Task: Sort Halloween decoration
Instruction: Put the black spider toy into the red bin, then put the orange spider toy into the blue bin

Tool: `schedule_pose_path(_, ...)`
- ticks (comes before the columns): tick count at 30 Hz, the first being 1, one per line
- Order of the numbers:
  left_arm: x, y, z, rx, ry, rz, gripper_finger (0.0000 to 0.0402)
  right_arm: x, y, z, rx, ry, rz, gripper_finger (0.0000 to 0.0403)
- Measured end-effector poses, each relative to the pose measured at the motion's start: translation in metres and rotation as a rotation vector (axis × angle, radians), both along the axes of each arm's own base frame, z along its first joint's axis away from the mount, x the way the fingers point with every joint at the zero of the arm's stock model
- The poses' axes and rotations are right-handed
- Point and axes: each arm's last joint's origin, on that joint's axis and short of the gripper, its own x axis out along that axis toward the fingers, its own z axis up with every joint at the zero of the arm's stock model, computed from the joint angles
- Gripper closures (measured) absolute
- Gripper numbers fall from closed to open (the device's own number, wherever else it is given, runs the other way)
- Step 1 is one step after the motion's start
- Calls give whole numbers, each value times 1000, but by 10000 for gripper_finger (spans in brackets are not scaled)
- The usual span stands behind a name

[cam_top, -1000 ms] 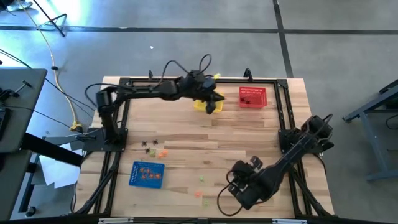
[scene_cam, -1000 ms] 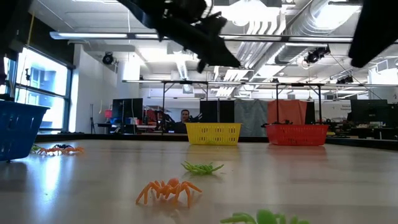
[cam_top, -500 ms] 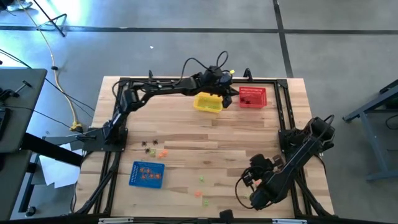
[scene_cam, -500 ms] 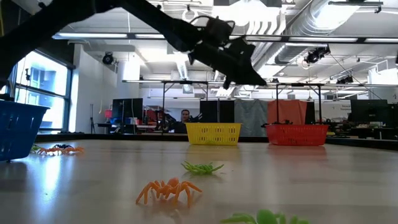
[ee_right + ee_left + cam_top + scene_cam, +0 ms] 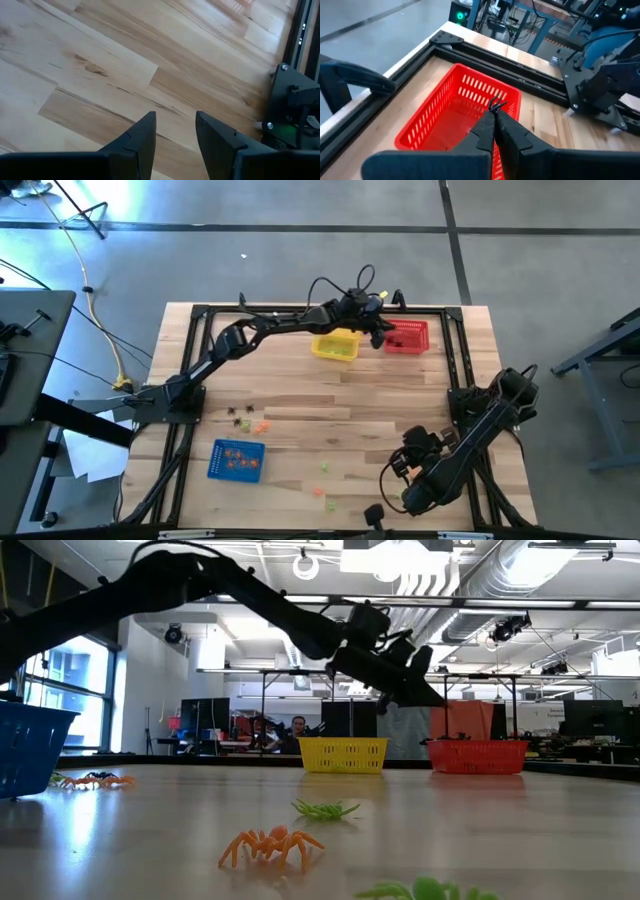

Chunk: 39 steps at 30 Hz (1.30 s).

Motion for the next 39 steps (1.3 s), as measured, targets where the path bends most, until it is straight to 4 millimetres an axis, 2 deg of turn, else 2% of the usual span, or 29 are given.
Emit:
schedule_pose_path(5, 4, 2, -10, -33, -13, 12, 402, 0, 0, 0, 0, 0, 0, 269)
schedule_pose_path(13, 7, -1, -5, 37, -52, -8, 393, 0, 0, 0, 0, 0, 0, 269)
schedule_pose_path(22, 12, -9, 0, 148, -85, -40, 318, 0, 0, 0, -1, 0, 0, 269)
schedule_pose_path(29, 13, -13, 0, 159, -78, -50, 266, 0, 0, 0, -3, -7, -4, 269)
schedule_pose_path(31, 11, -12, 5, 134, -79, -44, 264, 0, 0, 0, -6, -11, -3, 269)
schedule_pose_path(35, 2, -12, 34, 107, -71, -98, 272, 1, -1, 0, -22, -28, 10, 269)
schedule_pose_path(37, -5, -17, 41, 96, -5, -160, 278, 1, -1, 1, -32, -28, 28, 269)
schedule_pose_path(39, -10, -29, 43, 113, 101, -222, 284, 2, -2, 1, -41, -24, 47, 269)
